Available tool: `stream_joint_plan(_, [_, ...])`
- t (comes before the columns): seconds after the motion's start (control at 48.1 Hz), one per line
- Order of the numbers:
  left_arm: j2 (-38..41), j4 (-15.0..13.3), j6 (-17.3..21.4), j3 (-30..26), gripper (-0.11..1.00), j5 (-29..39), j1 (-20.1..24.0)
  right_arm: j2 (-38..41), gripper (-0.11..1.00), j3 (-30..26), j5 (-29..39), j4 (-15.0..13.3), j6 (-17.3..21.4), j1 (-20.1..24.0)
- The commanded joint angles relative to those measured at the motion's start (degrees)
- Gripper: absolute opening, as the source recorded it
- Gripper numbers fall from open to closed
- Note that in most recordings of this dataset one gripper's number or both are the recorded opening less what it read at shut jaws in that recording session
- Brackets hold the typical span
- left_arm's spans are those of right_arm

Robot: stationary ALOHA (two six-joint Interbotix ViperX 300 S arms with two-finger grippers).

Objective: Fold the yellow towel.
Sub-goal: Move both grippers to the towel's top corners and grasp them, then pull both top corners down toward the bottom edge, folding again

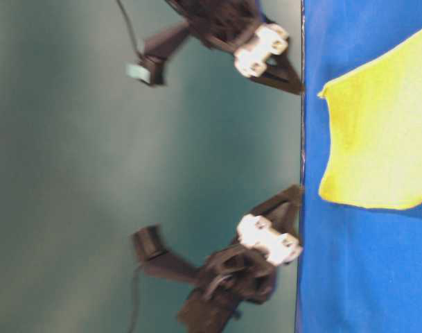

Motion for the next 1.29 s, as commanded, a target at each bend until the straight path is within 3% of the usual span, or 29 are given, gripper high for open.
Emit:
stream_joint_plan(0.0, [2.72, 0.09, 0.0, -2.9, 0.78, -0.88, 1.32, 2.02, 0.65, -2.2, -0.18, -0.18, -0.18, -0.09])
stream_joint_plan(0.333, [8.26, 0.09, 0.0, -5.62, 0.73, -1.14, 2.64, 6.86, 0.64, -3.69, -0.88, -0.26, -0.18, -0.44])
stream_joint_plan(0.416, [8.7, 0.09, 0.09, -5.27, 0.65, -0.97, 2.55, 6.77, 0.64, -3.52, -0.88, -0.26, 0.0, -0.26])
stream_joint_plan(0.541, [8.7, 0.09, 0.18, -4.57, 0.38, -0.88, 2.02, 6.86, 0.62, -3.43, -0.88, -0.35, -0.35, 1.05])
stream_joint_plan(0.624, [8.61, 0.18, 0.18, -4.31, 0.22, -0.97, 1.67, 6.86, 0.5, -3.43, -1.14, -1.05, -0.35, 2.2])
stream_joint_plan(0.728, [8.7, 0.18, 0.18, -4.57, 0.04, -1.14, 1.49, 6.86, 0.19, -3.25, -1.76, -1.32, -0.35, 2.64])
stream_joint_plan(0.77, [8.7, 0.18, 0.18, -4.66, 0.03, -1.23, 1.49, 6.86, 0.07, -3.16, -1.76, -1.32, -0.26, 2.64])
stream_joint_plan(0.811, [8.61, 0.18, 0.18, -4.75, 0.03, -1.14, 1.49, 6.86, 0.02, -3.16, -1.58, -1.32, -0.09, 2.64])
stream_joint_plan(0.978, [8.61, 0.18, 0.44, -5.19, 0.03, -1.23, 1.49, 6.59, 0.02, -3.25, -1.41, -1.23, 0.26, 2.46])
stream_joint_plan(1.269, [4.83, 0.18, 6.68, -7.03, 0.03, -0.62, 1.93, 2.02, 0.02, -3.43, -0.79, -1.23, 0.18, 0.0])
